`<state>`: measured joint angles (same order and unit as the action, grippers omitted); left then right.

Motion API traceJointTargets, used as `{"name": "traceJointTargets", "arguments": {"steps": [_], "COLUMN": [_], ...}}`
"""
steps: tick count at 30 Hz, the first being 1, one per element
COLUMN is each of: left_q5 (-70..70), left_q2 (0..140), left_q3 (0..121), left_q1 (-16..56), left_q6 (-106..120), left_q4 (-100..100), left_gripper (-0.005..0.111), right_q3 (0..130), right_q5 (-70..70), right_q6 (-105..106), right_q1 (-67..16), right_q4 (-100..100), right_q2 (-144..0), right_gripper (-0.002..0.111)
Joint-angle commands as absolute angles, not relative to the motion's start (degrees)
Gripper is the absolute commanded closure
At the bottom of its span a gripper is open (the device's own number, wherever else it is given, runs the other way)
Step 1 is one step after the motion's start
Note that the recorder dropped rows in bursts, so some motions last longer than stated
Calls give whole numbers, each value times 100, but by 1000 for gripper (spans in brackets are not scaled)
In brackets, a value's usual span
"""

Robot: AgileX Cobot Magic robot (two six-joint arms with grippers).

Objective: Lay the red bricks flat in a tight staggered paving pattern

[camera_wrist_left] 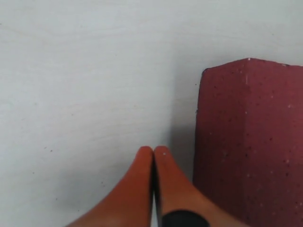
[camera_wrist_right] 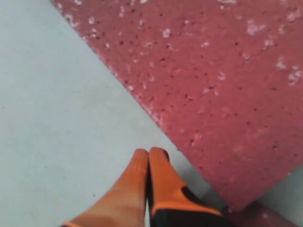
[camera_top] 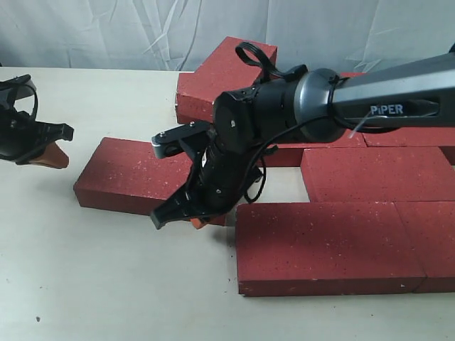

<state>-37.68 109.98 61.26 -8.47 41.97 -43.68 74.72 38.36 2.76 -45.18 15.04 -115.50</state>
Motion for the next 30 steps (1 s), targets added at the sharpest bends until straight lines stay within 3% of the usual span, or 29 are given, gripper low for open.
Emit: {"name": "traceJointTargets", "arguments": {"steps": [1,20,30], "left_q5": [-3763,-3928,-4107], "left_q2": [11058,11544,11544], "left_q3": [6100,6100,6100], "left_q1": [-839,-562,-445], "left_q6": [4217,4511,4447], "left_q4": [-4483,-4844,-4856], "left_gripper": [107,107,107], "right_q3": [7461,7461,7461], "right_q5": [3835,4050,4121], "right_q6": [86,-1160,-1160], "right_q1": [-4524,-4524,-4524], "right_q4": [1359,415,422], "right_q2": [-11531,-11477,-10715], "right_gripper": [109,109,109]}}
